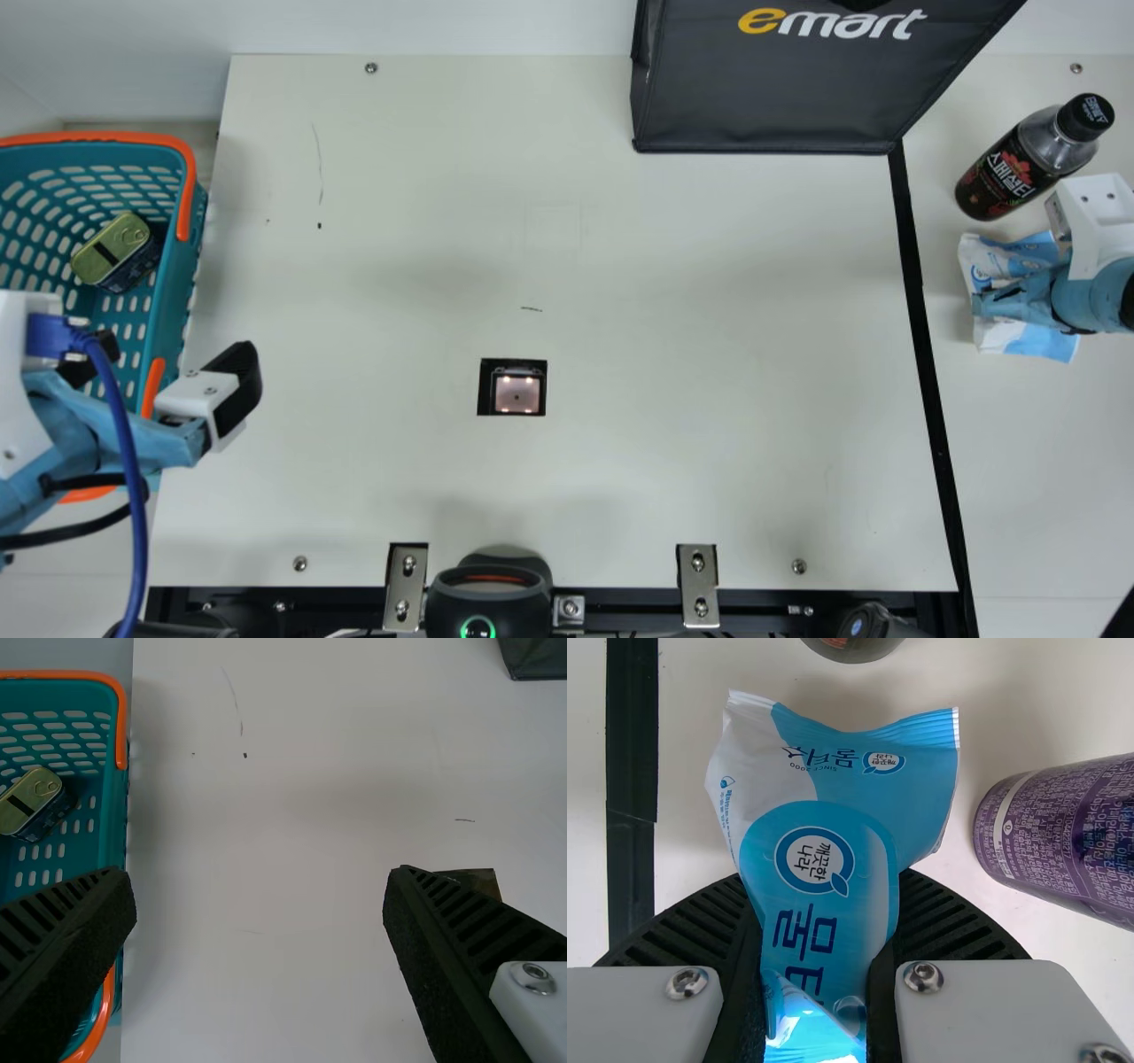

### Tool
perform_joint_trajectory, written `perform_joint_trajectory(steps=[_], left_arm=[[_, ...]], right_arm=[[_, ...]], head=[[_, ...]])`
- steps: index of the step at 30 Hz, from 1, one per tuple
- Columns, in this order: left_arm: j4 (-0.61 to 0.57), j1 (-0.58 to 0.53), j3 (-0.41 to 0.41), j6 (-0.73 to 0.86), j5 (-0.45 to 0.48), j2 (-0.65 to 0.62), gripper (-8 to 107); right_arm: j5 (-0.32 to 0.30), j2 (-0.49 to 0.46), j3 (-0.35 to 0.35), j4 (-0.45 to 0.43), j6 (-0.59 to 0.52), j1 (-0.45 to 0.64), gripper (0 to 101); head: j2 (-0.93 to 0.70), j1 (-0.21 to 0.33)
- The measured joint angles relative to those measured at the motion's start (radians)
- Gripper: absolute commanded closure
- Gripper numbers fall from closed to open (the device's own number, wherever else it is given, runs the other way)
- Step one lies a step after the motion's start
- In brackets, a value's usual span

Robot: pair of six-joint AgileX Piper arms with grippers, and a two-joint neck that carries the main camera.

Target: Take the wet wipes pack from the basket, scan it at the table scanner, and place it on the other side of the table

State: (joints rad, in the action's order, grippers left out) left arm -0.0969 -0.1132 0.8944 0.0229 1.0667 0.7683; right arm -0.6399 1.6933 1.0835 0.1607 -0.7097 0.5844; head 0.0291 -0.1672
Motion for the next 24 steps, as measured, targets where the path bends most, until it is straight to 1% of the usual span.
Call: perform_joint_trajectory(steps=[13,21,24], left_arm=[[0.000,0.000,0.000,0.000,0.000,0.000,9],[0.000,0.000,0.000,0.000,0.000,0.000,9],[0.000,0.000,0.000,0.000,0.000,0.000,9]], right_arm=[[0.023,0.001,-0.015,0.006,-0.014,-0.003,35],[0.024,-0.022,-0.025,0.004,-0.016,-0.014,8],[0.022,-0.041,-0.025,0.001,-0.016,-0.022,6]], head=[[0.000,0.000],[0.000,0.000],[0.000,0.002]])
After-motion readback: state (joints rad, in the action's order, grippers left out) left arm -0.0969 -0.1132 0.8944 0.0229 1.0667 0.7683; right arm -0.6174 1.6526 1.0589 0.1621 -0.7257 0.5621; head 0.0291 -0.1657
